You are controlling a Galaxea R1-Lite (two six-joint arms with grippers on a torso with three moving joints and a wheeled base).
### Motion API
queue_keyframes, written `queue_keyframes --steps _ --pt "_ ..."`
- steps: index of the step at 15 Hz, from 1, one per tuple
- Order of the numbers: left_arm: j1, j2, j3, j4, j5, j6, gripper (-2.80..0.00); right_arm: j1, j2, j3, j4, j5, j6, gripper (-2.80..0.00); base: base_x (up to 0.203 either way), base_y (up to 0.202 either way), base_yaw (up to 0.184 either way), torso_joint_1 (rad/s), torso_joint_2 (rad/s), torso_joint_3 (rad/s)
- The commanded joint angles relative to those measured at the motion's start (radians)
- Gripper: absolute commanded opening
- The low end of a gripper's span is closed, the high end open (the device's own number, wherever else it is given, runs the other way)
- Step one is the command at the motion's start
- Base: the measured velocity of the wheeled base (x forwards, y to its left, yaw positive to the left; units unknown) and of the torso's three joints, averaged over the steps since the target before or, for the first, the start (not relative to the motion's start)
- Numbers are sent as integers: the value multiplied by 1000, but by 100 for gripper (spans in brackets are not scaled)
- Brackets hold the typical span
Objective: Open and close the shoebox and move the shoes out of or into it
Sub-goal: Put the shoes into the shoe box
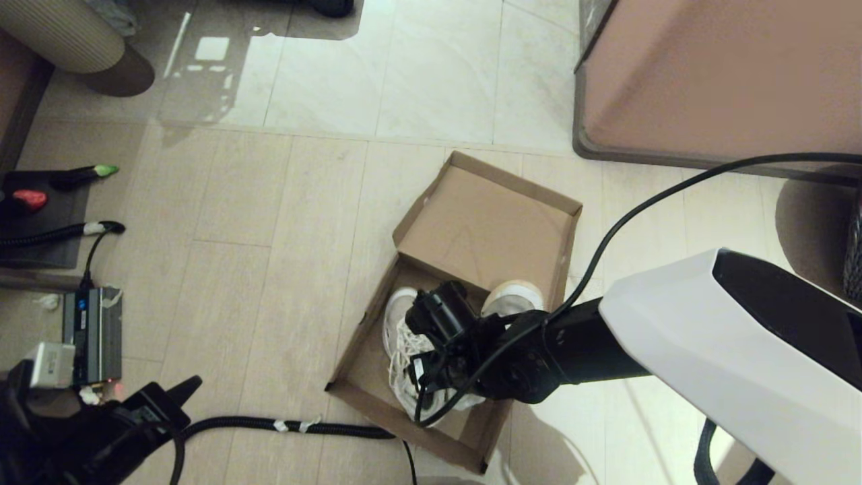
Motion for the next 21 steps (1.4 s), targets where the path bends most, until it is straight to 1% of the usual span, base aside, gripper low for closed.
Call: queue_keyframes --steps 1,4,7,8,11,13,16,21 --pt "0 -9 2 -7 1 -3 -280 -33 -11 -2 0 -11 4 0 0 0 0 0 0 0" --pt "-2 -18 14 -7 -3 -1 -280 -166 -66 1 0 -18 4 0 0 0 0 0 0 0" --pt "-2 -11 6 -9 -5 0 -280 -266 -107 0 0 -17 -4 0 0 0 0 0 0 0" --pt "-3 -8 5 -9 -5 0 -280 -284 -114 1 0 -17 -5 -280 0 0 0 0 0 0" --pt "-3 19 -8 -9 -15 1 -280 -321 -145 6 2 -16 -5 -280 0 0 0 0 0 0" --pt "-6 45 -42 -8 -16 3 -280 -332 -151 6 2 -12 -2 -280 0 0 0 0 0 0" --pt "-6 63 -48 -9 -16 17 -280 -354 -183 9 6 2 -3 -280 0 0 0 0 0 0" --pt "-6 63 -45 -9 -16 15 -280 -363 -278 75 58 6 -2 -280 0 0 0 0 0 0"
